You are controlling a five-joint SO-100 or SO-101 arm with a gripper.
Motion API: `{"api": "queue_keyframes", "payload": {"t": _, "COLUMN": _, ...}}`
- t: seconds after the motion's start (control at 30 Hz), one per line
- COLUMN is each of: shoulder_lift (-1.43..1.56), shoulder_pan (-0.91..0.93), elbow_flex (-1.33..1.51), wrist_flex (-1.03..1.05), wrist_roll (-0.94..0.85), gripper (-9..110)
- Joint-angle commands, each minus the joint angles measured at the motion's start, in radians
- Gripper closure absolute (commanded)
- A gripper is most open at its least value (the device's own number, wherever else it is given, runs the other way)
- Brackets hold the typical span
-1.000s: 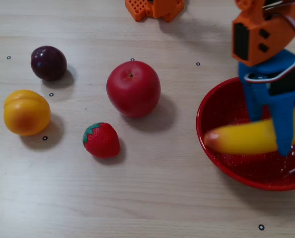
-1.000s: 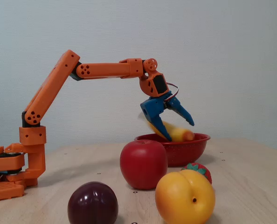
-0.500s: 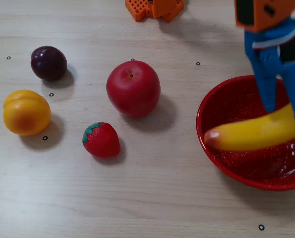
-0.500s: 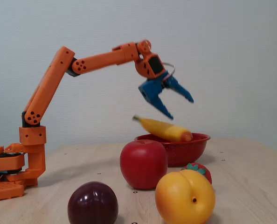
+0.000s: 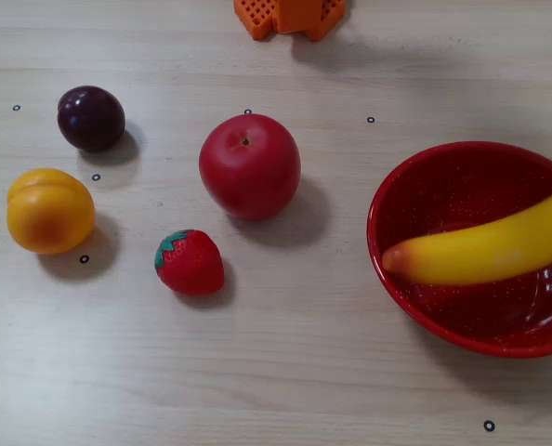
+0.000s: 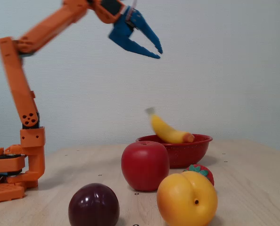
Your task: Put the banana in the red bowl.
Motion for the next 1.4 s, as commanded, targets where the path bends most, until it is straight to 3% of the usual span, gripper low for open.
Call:
{"api": "queue_keyframes", "payload": {"t": 0.0, "shoulder_lift": 0.218, "shoulder_pan": -0.054, "elbow_flex": 0.207, "wrist_flex": -0.091, "wrist_roll": -0.029, "gripper": 101}}
{"api": "queue_keyframes", "payload": {"t": 0.43, "shoulder_lift": 0.994, "shoulder_pan": -0.218, "elbow_flex": 1.302, "wrist_flex": -0.299, "wrist_roll": -0.091, "gripper": 101}}
{"api": "queue_keyframes", "payload": {"t": 0.7, "shoulder_lift": 1.348, "shoulder_pan": -0.252, "elbow_flex": 1.755, "wrist_flex": -0.319, "wrist_roll": -0.092, "gripper": 101}}
{"api": "queue_keyframes", "payload": {"t": 1.37, "shoulder_lift": 1.384, "shoulder_pan": -0.169, "elbow_flex": 1.873, "wrist_flex": -0.397, "wrist_roll": -0.112, "gripper": 101}}
